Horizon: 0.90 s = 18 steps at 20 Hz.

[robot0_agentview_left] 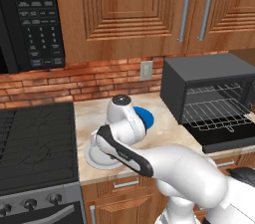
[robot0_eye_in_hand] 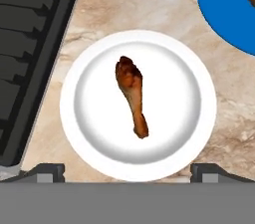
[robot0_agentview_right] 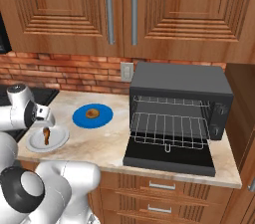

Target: Open the toaster oven door. Place the bread on the top rack in the toaster oven and place the chicken drumstick on the bottom rack.

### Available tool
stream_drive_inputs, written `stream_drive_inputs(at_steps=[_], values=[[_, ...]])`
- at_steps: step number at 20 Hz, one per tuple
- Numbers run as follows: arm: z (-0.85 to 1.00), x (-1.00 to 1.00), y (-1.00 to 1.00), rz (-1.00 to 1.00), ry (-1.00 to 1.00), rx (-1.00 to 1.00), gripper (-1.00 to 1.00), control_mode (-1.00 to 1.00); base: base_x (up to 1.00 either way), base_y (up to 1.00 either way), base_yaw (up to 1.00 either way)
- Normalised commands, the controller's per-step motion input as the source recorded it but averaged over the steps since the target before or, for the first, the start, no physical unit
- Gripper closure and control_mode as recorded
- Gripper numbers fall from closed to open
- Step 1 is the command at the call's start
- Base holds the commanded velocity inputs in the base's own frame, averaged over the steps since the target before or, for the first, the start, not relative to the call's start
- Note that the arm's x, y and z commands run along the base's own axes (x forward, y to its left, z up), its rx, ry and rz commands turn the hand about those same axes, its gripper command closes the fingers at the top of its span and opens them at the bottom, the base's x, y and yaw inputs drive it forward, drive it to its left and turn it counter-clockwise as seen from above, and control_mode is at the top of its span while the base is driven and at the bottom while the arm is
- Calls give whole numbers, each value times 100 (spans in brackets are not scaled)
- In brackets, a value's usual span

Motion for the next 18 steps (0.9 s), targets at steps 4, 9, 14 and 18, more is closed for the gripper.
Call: stream_drive_inputs(at_steps=[4, 9, 14, 18], values=[[-5, 5, 5, 0, -12, -7, -100, -100, 0, 0, 0], [-6, 0, 0, 0, -3, -4, -100, -100, 0, 0, 0], [-22, 11, 2, 0, 0, 0, -100, -100, 0, 0, 0], [-26, 28, 2, 0, 0, 0, -100, -100, 0, 0, 0]])
